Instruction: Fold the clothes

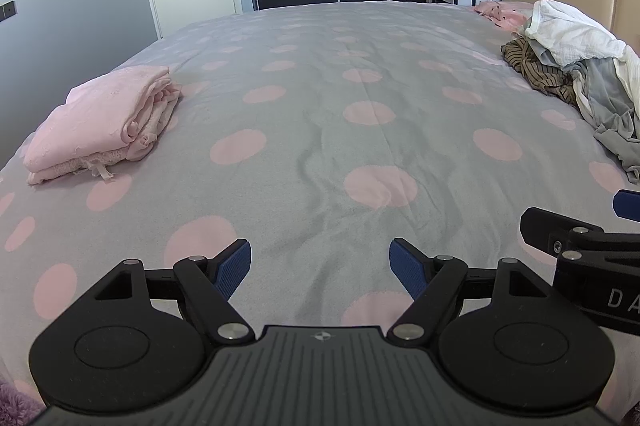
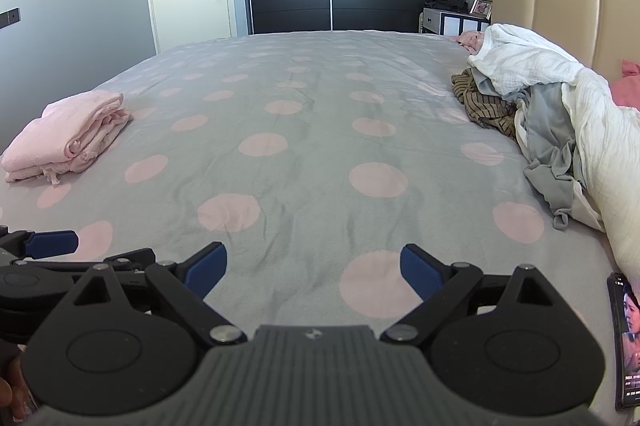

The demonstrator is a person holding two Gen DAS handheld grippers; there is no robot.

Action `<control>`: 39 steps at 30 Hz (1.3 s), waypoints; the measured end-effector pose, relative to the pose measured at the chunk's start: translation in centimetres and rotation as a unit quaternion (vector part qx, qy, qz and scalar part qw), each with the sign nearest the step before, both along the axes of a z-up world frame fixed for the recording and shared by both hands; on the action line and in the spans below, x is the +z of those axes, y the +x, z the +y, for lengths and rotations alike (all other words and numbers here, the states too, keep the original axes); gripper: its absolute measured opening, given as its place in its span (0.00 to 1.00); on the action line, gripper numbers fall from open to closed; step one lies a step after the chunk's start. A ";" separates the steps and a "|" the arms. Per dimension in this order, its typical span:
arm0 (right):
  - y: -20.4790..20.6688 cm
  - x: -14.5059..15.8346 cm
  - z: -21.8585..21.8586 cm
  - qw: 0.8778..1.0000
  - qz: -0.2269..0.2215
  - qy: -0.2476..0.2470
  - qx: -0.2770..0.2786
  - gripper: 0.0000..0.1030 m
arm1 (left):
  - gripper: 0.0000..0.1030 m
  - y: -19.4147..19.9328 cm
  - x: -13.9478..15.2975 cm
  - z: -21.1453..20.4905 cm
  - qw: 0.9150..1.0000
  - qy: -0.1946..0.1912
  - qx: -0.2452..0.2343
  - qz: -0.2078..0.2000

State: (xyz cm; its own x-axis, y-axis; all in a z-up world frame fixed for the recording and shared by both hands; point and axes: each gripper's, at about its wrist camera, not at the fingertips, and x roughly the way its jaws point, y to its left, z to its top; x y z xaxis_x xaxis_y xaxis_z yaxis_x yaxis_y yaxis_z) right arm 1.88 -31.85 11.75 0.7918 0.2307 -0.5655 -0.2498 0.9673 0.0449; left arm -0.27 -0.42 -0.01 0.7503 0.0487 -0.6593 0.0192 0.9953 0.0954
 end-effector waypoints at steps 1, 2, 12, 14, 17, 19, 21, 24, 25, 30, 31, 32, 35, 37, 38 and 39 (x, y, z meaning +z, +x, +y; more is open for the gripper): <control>0.0 0.0 0.0 1.000 0.000 -0.001 0.000 0.92 | 0.74 0.0 0.0 0.0 1.000 0.001 -0.001 0.001; 0.0 0.0 -0.1 1.000 -0.001 -0.002 0.000 0.92 | 0.74 0.0 0.0 -0.1 1.000 0.002 -0.001 0.002; 1.4 1.5 -2.2 1.000 0.009 -0.022 -0.001 0.92 | 0.74 1.0 1.3 0.3 1.000 0.003 -0.006 0.028; 2.2 2.3 -3.3 1.000 0.014 -0.028 -0.002 0.92 | 0.74 1.5 2.0 0.4 0.999 0.000 -0.009 0.035; 3.8 3.3 -5.3 0.999 0.023 -0.032 -0.007 0.91 | 0.74 2.5 3.1 0.6 0.999 -0.003 -0.014 0.041; 5.1 4.0 -6.9 0.999 0.029 -0.037 -0.010 0.89 | 0.74 3.4 3.9 0.6 0.999 -0.002 -0.023 0.043; 6.7 4.7 -8.7 0.998 0.031 -0.050 -0.017 0.84 | 0.74 4.6 4.5 0.8 0.998 0.001 -0.030 0.046; 9.6 5.5 -12.1 0.996 0.032 -0.068 -0.039 0.82 | 0.74 6.5 5.3 1.2 0.998 0.005 -0.042 0.053; 10.5 5.7 -13.2 0.995 0.030 -0.076 -0.049 0.80 | 0.74 7.2 5.5 1.5 0.998 0.009 -0.045 0.051; 15.9 5.6 -19.4 0.989 0.037 -0.079 -0.121 0.65 | 0.74 9.7 5.4 2.0 0.998 0.028 -0.048 0.036; 16.9 5.5 -20.6 0.987 0.038 -0.074 -0.137 0.64 | 0.74 10.2 5.2 2.1 0.998 0.029 -0.047 0.036; 17.8 5.4 -21.6 0.985 0.036 -0.073 -0.150 0.64 | 0.74 10.6 4.8 2.2 0.998 0.027 -0.047 0.037; 20.8 5.1 -23.9 0.980 0.031 -0.073 -0.181 0.61 | 0.74 12.0 3.6 2.1 0.997 0.023 -0.049 0.055; 22.7 4.9 -25.3 0.977 0.025 -0.069 -0.201 0.57 | 0.74 12.8 2.9 2.1 0.996 0.017 -0.050 0.067; 23.6 4.8 -26.0 0.975 0.026 -0.062 -0.211 0.56 | 0.74 13.2 2.6 2.0 0.996 0.014 -0.052 0.071; 24.5 4.8 -26.7 0.973 0.026 -0.054 -0.221 0.53 | 0.74 13.6 2.3 1.9 0.996 0.012 -0.051 0.076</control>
